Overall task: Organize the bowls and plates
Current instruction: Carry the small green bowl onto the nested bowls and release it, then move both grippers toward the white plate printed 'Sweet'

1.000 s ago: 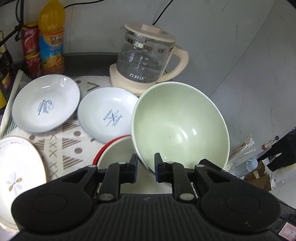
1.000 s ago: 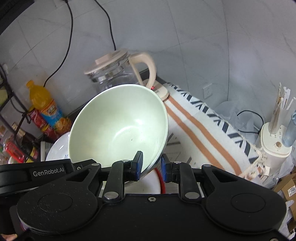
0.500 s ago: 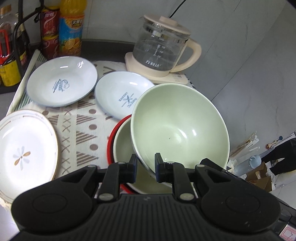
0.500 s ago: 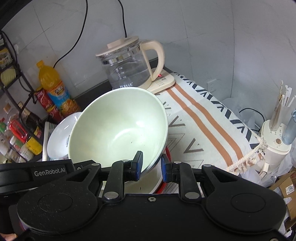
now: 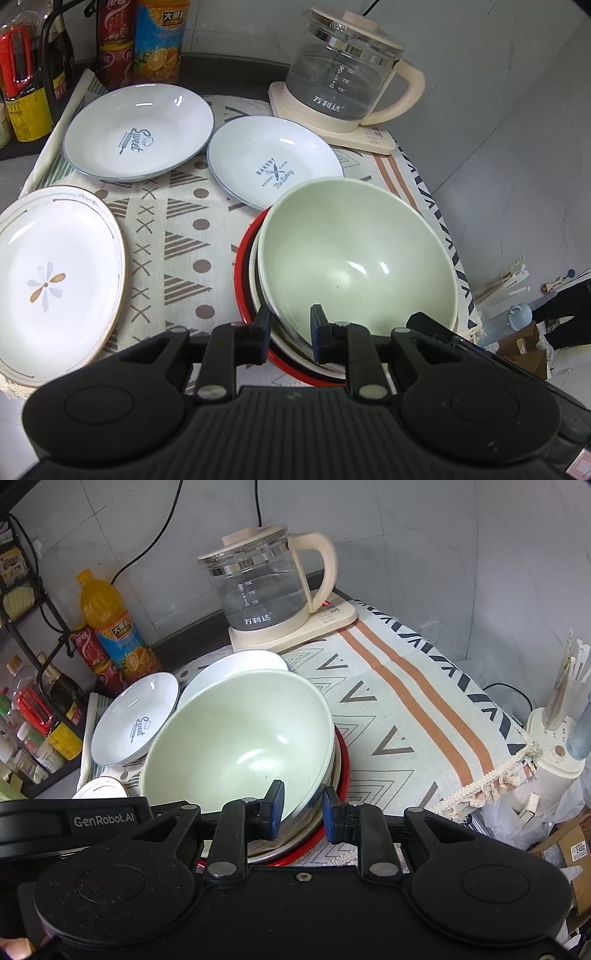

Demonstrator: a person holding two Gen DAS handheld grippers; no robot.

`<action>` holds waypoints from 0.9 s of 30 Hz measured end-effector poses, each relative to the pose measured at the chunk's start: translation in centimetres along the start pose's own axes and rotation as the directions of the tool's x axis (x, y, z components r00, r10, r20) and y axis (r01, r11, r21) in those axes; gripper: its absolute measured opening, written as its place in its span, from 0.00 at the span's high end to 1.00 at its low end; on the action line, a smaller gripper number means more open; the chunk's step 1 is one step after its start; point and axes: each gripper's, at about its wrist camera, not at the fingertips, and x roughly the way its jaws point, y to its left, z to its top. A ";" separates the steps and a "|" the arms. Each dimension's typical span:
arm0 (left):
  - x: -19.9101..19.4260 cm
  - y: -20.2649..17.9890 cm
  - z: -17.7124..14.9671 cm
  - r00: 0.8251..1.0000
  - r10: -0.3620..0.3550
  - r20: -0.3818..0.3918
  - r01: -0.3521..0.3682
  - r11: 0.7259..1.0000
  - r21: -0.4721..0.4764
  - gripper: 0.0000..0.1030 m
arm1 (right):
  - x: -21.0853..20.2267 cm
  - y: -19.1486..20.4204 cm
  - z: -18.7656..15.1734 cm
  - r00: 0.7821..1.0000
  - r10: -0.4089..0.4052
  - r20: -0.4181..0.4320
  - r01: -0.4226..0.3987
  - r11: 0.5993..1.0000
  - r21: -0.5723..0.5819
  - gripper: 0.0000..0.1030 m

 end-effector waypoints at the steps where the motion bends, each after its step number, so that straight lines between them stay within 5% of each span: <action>1: 0.0 0.0 0.0 1.000 0.004 0.001 -0.004 1.000 -0.001 0.81 | 0.0 0.0 0.1 1.000 0.002 -0.001 -0.002 1.000 -0.004 0.78; 20: -3.2 0.8 -0.5 0.993 0.111 0.027 -0.110 0.993 -0.036 0.58 | -1.2 -0.4 -0.8 0.998 0.047 -0.047 -0.049 0.998 -0.037 0.65; 27: -5.9 2.0 -1.0 0.986 0.163 0.032 -0.160 0.983 -0.085 0.42 | -2.7 0.7 -1.9 0.996 0.053 -0.078 -0.057 0.997 -0.047 0.43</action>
